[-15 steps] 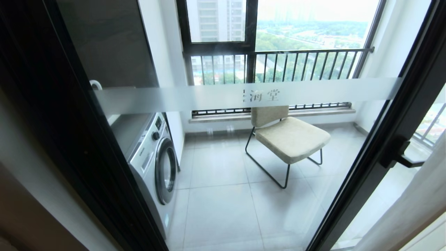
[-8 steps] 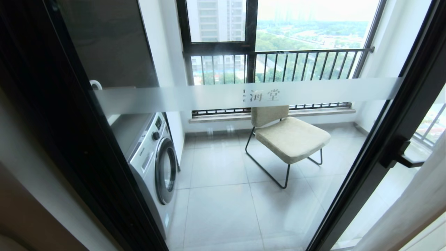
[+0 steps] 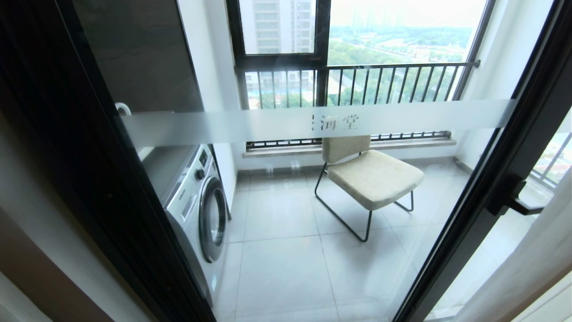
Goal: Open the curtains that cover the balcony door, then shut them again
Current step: Close the inner curtains on both sides
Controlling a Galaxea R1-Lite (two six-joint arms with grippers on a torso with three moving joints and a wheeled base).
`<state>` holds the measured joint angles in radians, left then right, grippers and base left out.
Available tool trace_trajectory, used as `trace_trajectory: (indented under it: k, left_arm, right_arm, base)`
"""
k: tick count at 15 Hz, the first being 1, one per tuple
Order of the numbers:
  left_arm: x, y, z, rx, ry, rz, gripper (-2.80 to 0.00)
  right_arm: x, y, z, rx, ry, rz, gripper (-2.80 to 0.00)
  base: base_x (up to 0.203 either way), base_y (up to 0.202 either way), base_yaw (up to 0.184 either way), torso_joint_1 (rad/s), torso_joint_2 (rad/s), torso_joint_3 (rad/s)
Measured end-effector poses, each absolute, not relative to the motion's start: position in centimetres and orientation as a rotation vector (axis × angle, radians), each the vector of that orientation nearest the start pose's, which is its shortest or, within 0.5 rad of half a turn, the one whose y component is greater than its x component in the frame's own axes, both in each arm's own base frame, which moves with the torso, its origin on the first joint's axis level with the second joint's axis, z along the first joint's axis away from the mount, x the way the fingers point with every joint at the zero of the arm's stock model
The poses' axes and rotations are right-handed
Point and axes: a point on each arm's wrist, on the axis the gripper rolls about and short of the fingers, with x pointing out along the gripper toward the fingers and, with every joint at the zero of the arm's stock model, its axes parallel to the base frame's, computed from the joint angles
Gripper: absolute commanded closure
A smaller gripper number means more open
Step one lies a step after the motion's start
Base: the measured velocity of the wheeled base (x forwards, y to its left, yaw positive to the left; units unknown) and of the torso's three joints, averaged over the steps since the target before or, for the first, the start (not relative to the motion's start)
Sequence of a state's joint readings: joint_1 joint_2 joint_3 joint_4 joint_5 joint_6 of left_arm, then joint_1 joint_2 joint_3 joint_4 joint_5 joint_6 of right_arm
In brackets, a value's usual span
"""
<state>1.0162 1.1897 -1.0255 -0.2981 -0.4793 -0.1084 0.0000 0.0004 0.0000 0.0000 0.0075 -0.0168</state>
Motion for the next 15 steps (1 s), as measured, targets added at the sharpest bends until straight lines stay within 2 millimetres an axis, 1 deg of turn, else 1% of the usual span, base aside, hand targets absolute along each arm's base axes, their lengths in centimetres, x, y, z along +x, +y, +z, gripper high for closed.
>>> trace_trajectory:
  k: [3, 7, 12, 15]
  left_arm:
    - [10.4, 12.4, 34.2, -0.025, -0.145, 0.374, 0.00]
    - [10.9, 10.0, 34.9, -0.023, -0.174, 0.236, 0.00]
    - [10.9, 6.6, 35.5, -0.012, -0.210, 0.054, 0.00]
    - [10.6, 4.5, 35.3, -0.043, -0.183, -0.082, 0.00]
  right_arm:
    - [-2.3, 0.0, 7.5, -0.017, 0.000, 0.008, 0.00]
    - [-2.3, 0.0, 7.5, -0.016, 0.000, 0.007, 0.00]
    - [-2.3, 0.0, 7.5, -0.017, 0.000, 0.007, 0.00]
    - [-2.3, 0.0, 7.5, -0.017, 0.000, 0.007, 0.00]
  base:
    - [0.000, 0.000, 0.000, 0.000, 0.00, 0.000]
    - [0.000, 0.000, 0.000, 0.000, 0.00, 0.000]
    - [0.000, 0.000, 0.000, 0.000, 0.00, 0.000]
    - [0.000, 0.000, 0.000, 0.000, 0.00, 0.000]
